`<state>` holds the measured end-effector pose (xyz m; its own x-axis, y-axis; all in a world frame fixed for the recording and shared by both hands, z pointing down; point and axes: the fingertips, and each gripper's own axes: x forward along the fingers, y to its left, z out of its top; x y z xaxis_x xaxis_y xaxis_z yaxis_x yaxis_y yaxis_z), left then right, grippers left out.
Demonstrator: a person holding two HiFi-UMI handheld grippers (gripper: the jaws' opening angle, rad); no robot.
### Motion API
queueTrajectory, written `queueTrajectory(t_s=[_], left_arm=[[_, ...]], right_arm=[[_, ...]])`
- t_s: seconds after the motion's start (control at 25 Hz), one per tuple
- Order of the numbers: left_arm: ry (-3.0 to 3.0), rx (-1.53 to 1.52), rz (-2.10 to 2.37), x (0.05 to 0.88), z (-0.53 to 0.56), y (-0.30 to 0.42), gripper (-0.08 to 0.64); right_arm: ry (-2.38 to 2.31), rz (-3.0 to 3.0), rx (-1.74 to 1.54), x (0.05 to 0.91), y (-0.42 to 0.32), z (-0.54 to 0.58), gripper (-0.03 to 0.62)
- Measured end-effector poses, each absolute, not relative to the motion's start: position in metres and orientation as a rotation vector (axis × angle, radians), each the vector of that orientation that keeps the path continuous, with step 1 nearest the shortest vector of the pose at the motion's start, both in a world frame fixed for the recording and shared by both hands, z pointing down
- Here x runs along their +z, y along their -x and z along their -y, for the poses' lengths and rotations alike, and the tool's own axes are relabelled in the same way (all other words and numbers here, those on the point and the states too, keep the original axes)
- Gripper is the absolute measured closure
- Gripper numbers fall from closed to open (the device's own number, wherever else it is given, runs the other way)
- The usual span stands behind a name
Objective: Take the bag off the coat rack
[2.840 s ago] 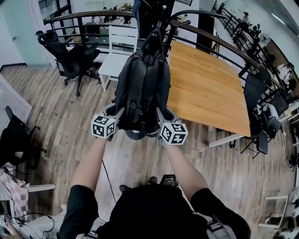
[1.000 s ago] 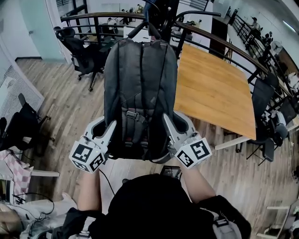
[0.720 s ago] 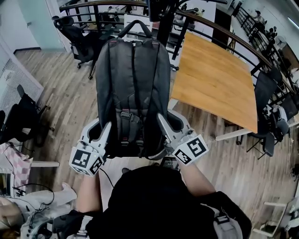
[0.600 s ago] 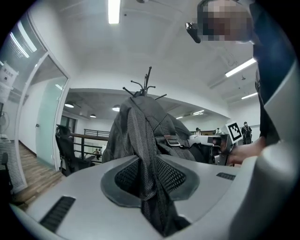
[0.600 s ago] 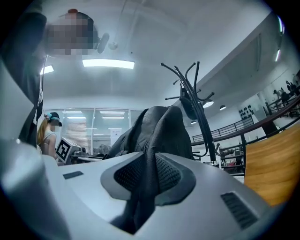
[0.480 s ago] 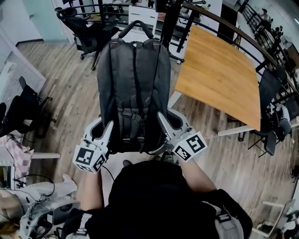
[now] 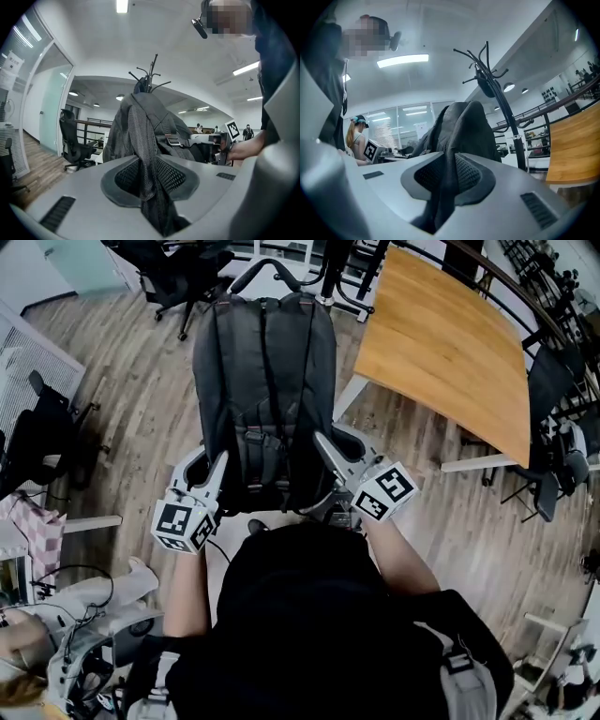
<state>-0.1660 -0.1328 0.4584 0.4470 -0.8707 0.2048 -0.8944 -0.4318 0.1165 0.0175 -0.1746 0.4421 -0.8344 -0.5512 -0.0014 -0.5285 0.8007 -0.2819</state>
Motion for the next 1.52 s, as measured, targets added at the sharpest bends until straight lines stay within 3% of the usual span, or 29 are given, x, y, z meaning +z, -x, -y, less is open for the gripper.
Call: queueTrajectory(t_s=[1.52], left_arm=[[-2.389, 0.259, 1.468, 0.508, 0.131, 0.160, 0.454]], right_arm=[[1.001, -2.940, -0.531, 0.485, -0.020, 0.173, 0.509]])
